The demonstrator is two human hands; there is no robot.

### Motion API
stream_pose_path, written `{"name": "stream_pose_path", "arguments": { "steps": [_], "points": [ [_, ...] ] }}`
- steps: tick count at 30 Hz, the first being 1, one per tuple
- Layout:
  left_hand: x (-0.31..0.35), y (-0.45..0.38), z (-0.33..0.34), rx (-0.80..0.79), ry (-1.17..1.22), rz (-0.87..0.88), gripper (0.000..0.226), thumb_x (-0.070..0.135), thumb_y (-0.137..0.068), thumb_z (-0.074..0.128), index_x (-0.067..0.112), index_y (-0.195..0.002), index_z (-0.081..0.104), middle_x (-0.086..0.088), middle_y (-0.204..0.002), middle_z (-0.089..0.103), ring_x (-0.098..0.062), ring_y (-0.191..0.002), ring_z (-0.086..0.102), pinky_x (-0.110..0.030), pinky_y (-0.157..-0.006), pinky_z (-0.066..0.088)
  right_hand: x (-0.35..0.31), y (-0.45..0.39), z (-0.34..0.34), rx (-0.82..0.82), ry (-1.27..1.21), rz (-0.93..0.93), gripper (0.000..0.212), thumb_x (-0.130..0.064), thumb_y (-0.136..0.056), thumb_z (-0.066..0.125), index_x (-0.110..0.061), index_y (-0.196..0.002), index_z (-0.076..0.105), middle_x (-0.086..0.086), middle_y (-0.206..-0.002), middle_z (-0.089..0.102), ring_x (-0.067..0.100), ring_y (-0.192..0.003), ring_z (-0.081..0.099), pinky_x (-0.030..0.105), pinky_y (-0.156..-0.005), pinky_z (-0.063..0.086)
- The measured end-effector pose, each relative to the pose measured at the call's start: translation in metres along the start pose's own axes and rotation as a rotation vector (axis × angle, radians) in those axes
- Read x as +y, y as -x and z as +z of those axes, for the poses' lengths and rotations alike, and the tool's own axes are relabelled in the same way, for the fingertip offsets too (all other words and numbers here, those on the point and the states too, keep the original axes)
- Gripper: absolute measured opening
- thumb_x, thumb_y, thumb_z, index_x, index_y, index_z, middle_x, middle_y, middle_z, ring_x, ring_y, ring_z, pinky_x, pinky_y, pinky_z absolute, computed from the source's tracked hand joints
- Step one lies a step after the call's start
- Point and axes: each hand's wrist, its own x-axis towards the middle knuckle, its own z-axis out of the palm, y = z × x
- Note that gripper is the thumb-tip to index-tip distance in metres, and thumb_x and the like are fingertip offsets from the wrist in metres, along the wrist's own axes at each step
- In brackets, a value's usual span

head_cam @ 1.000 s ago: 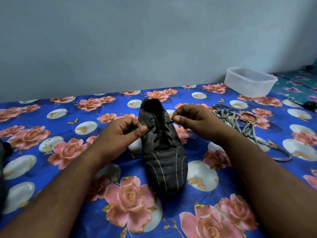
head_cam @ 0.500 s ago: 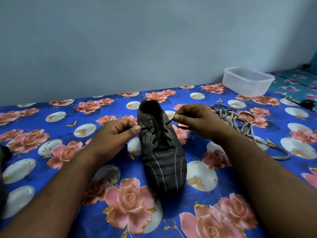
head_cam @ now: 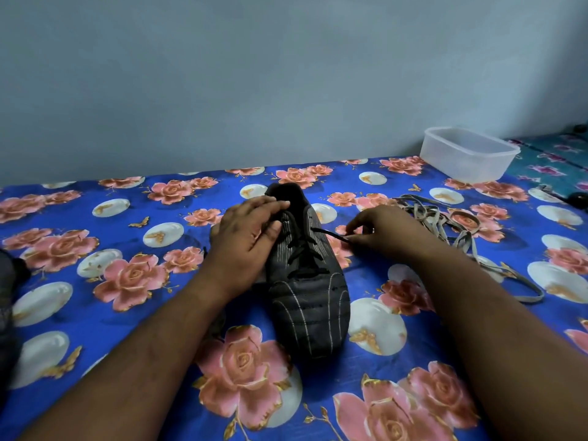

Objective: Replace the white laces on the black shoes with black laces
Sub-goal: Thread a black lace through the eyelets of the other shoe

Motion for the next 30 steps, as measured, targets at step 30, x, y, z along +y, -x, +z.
{"name": "stream_pose_path", "arguments": {
  "steps": [30],
  "points": [
    [0.012,0.003,-0.009,0.03,0.294,-0.003,0.032,0.03,-0.087,0.076,0.033,-0.119,0.072,0.023,-0.12,0.07,-0.001,-0.113,0.063,-0.031,-0.09,0.054,-0.064,0.018,0.015,0.323,-0.367,-0.479,0.004,-0.038,-0.087,0.068,-0.038,-0.09,0.07,-0.009,-0.088,0.062,0.015,-0.092,0.05,0.028,-0.082,0.039]
  ]
}}
